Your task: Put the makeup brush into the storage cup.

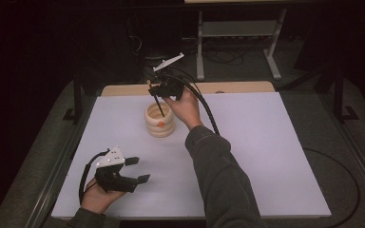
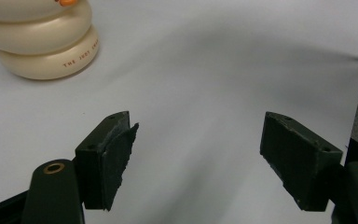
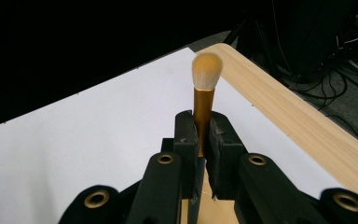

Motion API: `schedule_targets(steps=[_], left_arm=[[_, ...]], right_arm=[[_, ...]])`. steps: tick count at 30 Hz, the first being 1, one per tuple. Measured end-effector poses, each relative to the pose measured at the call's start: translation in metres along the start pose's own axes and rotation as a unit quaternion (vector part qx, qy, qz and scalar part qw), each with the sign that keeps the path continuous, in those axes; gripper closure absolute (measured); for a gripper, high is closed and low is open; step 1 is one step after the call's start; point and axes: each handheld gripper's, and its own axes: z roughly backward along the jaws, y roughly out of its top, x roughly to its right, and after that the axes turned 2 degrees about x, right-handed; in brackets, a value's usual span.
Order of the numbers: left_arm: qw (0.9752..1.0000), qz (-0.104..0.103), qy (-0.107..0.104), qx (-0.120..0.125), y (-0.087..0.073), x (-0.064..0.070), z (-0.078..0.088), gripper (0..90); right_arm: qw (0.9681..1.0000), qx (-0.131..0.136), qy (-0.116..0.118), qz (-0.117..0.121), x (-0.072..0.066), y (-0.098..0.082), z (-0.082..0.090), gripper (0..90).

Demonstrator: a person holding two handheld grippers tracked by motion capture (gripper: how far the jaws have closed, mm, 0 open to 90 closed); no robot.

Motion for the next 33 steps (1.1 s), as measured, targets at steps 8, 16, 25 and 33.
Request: schedule_targets(steps=[8, 16, 25, 33], left_arm=[[1.0, 0.001, 0.0, -0.002, -0.001, 0.0, 0.0, 24.3], [1.0, 0.006, 0.001, 0.0, -0.001, 0.0, 0.0, 24.1], [1.0, 0.001, 0.002, 0.0, -0.001, 0.0, -0.001, 24.0], [1.0, 0.003, 0.002, 0.0, -0.001, 0.001, -0.001, 23.8]], right_arm=[[0.9999, -0.009, 0.005, -0.001, -0.003, -0.004, -0.006, 82.3], [0.9999, -0.013, 0.002, 0.009, -0.005, -0.009, -0.009, 82.3], [0.9998, -0.021, 0.007, -0.002, -0.002, -0.019, -0.012, 82.3], [0.9997, -0.022, 0.011, -0.006, 0.0, -0.027, -0.013, 82.2]])
